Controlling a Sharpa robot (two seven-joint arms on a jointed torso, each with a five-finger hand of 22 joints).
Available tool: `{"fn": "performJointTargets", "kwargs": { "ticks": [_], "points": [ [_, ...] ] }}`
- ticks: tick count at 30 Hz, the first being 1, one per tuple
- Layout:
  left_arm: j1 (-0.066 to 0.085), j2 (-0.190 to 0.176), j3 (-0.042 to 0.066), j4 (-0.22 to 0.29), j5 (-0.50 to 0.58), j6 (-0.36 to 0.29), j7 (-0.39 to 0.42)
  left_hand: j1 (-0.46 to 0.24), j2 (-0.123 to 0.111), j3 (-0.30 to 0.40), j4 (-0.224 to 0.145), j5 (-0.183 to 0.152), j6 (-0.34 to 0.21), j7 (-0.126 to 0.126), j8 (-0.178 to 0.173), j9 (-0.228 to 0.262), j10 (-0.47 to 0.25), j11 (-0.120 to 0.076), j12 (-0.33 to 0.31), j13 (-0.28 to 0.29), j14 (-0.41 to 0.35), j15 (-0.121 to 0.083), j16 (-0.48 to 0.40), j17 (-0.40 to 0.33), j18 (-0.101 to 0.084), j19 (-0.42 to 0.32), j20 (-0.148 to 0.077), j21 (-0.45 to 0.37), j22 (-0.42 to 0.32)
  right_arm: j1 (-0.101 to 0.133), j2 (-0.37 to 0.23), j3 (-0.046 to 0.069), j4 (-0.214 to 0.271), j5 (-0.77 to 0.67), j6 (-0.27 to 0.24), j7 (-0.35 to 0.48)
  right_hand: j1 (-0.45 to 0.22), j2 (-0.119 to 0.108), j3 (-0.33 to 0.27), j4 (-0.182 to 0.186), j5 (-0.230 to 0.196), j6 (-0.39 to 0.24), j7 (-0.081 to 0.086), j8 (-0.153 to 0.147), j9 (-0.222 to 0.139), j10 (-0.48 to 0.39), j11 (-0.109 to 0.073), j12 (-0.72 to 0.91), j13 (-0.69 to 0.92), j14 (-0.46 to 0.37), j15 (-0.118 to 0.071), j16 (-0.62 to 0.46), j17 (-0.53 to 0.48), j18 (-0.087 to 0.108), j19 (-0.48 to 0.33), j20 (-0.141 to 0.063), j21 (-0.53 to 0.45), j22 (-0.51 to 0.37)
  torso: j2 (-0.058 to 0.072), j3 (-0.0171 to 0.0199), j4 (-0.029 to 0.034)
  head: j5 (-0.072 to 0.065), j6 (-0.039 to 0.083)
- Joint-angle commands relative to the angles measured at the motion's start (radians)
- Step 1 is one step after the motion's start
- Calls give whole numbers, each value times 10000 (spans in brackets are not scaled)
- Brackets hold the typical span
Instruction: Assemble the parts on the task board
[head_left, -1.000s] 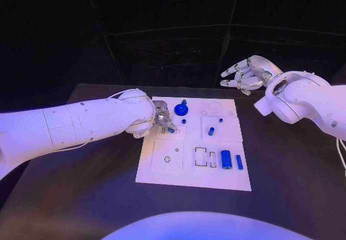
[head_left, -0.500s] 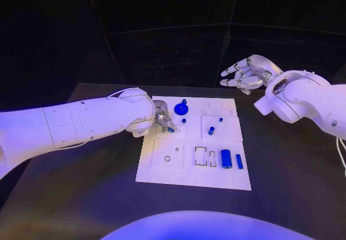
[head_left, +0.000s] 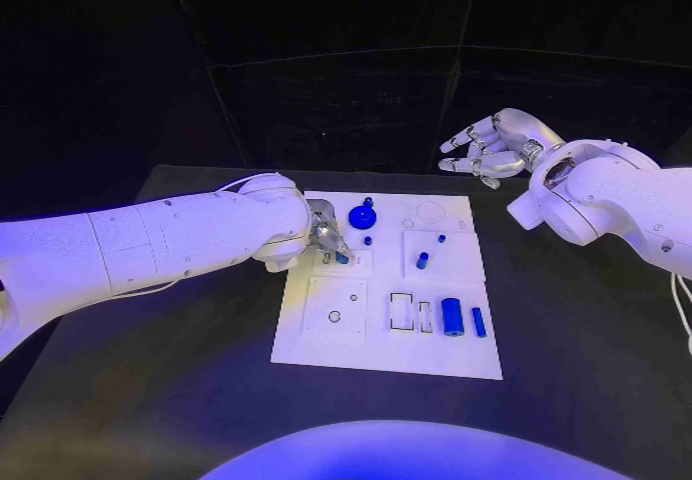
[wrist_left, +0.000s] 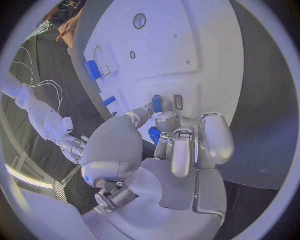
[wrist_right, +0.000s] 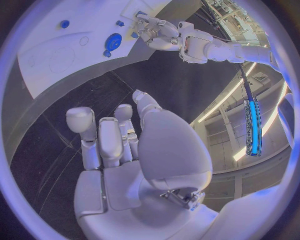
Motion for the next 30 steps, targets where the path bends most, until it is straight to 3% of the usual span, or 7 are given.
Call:
{"fn": "performJointTargets", "kwargs": {
  "ticks": [1, 16, 17, 30],
  "points": [
    [-21, 38, -26, -58, -60, 217, -137, -88, 35, -45, -53, 43, 64, -7, 35, 0, 45, -48, 57, 17, 1038, -73, 31, 2634, -91, 44, -52, 53, 18, 23, 11, 6, 8, -29, 65, 49, 56, 19, 52, 26, -20, -74, 26, 22, 5, -70, -27, -23, -9, 80, -62, -64, -11, 138, 74, -12, -33, -11, 1, 0, -9, 0, -4],
    [-17, 232, -25, -319, -18, 804, -182, -146, 41, -668, 121, 41, 128, -29, 62, 19, 77, -69, 171, 109, 1038, -96, 31, 2634, -110, 82, -80, 107, 119, 23, 24, 7, 22, -29, 150, 67, 71, -11, 45, 21, -43, -86, 28, 31, 5, -88, -23, -42, -37, 77, -62, -84, -27, 142, 64, -14, -57, -45, -6, 10, -7, -41, -13],
    [-17, 243, -25, -336, -18, 828, -196, -153, 41, -730, 139, 42, 134, -31, 65, 21, 81, -71, 183, 118, 1038, -97, 31, 2634, -112, 86, -82, 114, 132, 23, 24, 7, 24, -29, 158, 68, 69, -16, 41, 22, -56, -89, 29, 33, 4, -88, -22, -40, -37, 78, -62, -86, -27, 142, 65, -14, -59, -45, -6, -5, 2, -52, -13],
    [-17, 342, -25, -527, -21, 731, -360, -368, 91, -1711, 512, 40, 230, -43, 103, 42, 142, -83, 331, 230, 1038, -105, 31, 2634, -141, 146, -94, 209, 294, 24, 21, 7, 50, -29, 264, 81, 39, -40, 7, 56, -166, -143, 36, 34, -3, -87, -12, -35, -54, 86, -56, -89, -4, 143, 67, -13, -85, -70, -9, -6, 11, -72, -6]
  ]
}}
